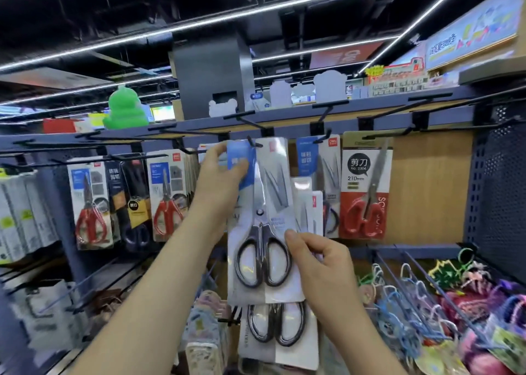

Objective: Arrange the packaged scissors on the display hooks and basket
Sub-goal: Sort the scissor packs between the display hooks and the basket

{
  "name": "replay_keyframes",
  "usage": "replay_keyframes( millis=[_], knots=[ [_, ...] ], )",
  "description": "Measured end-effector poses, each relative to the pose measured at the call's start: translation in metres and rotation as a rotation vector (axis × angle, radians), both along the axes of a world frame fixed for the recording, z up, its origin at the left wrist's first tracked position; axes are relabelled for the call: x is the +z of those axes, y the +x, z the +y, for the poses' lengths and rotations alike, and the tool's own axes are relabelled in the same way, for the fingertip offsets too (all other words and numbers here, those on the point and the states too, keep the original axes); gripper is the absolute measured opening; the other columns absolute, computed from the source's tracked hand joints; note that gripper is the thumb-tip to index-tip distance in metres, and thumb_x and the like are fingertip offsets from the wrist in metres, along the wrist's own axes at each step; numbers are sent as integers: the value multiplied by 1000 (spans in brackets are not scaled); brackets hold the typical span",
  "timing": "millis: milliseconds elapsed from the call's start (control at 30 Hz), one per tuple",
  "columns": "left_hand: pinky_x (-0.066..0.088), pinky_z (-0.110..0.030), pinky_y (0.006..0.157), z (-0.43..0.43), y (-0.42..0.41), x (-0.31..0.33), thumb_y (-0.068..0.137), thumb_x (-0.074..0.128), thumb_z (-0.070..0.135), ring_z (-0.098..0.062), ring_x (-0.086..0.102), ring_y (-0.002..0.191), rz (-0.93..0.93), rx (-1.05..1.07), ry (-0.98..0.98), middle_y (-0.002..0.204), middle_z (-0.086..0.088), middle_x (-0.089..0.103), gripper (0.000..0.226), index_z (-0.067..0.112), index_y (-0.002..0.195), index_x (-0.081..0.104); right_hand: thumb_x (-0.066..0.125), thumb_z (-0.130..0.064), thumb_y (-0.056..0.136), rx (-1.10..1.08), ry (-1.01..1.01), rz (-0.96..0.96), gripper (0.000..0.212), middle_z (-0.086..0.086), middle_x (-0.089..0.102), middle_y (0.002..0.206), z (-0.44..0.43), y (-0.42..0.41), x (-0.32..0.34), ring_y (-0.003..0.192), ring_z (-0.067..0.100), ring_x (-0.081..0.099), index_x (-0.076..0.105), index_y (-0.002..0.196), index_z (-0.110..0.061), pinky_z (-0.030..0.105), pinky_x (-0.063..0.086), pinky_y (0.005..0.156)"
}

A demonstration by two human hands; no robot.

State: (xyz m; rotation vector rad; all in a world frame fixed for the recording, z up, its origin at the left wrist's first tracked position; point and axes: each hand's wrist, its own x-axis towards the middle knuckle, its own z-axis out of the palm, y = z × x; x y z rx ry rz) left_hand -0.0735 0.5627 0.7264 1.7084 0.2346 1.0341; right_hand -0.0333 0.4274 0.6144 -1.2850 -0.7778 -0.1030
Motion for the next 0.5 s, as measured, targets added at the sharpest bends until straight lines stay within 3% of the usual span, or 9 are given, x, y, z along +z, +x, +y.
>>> replay_keyframes(
  millis=[67, 167, 233, 267, 333, 400, 433, 467, 500],
  knots=[
    [54, -15, 68, 0, -14, -31, 93, 62, 7, 9, 65, 74, 1, -38, 64, 100, 12, 63, 52, 40, 129, 43, 61, -38, 95, -25, 1, 30, 50, 23, 46, 62, 7, 7, 3, 60, 17, 40, 59, 74, 7, 34, 35, 62],
    [49, -18, 79, 1, -28, -68, 93, 64, 14, -4, 66, 84, 44, 27, 122, 92, 11, 68, 37, 42, 116, 62, 60, -44, 94, -74, -39, 49, 54, 23, 59, 65, 17, 15, 5, 59, 35, 51, 61, 76, 6, 44, 46, 62],
    [48, -15, 77, 13, -20, -77, 92, 66, 13, -6, 66, 80, 25, 72, 52, 80, 9, 70, 32, 41, 107, 69, 60, -46, 93, -113, -60, 69, 57, 9, 42, 49, 16, 18, 5, 48, 24, 37, 53, 59, 0, 38, 33, 53],
    [48, -16, 78, 20, -13, -79, 92, 65, 12, -7, 66, 80, 29, 101, 40, 79, 8, 70, 32, 40, 108, 70, 61, -44, 93, -139, -69, 86, 54, 9, 47, 48, 13, 20, 3, 47, 26, 41, 55, 54, -7, 41, 35, 52],
    [49, -16, 77, 31, 3, -78, 94, 64, 12, -10, 65, 78, 67, 167, 68, 83, 5, 70, 32, 34, 116, 70, 67, -32, 91, -213, -78, 118, 32, 9, 70, 68, 3, 29, -3, 69, 27, 63, 72, 63, -17, 47, 50, 67],
    [46, -15, 62, 39, 24, -77, 96, 61, 13, -9, 59, 64, 106, 214, 141, 82, 5, 68, 32, 27, 124, 67, 70, -17, 86, -264, -83, 147, 18, -5, 72, 70, -13, 38, -7, 69, 10, 65, 76, 69, -22, 37, 52, 66],
    [46, -20, 57, 41, 35, -77, 97, 59, 13, -5, 30, 59, 133, 235, 189, 85, 3, 69, 34, 26, 127, 65, 70, -11, 84, -279, -82, 164, 20, -10, 71, 66, -22, 42, -8, 64, 4, 62, 76, 70, -23, 29, 49, 64],
    [46, -27, 58, 43, 46, -77, 98, 57, 13, -9, 60, 89, 173, 262, 248, 93, -1, 72, 36, 26, 131, 62, 69, -6, 84, -292, -75, 175, 22, -13, 70, 66, -30, 46, -9, 63, 1, 61, 76, 71, -23, 25, 47, 64],
    [45, -31, 60, 45, 56, -78, 99, 55, 12, -13, 58, 62, 228, 297, 302, 104, -5, 73, 38, 27, 134, 59, 67, -3, 84, -302, -68, 180, 24, -15, 71, 69, -38, 48, -9, 66, -2, 62, 76, 73, -23, 22, 47, 65]
  ],
)
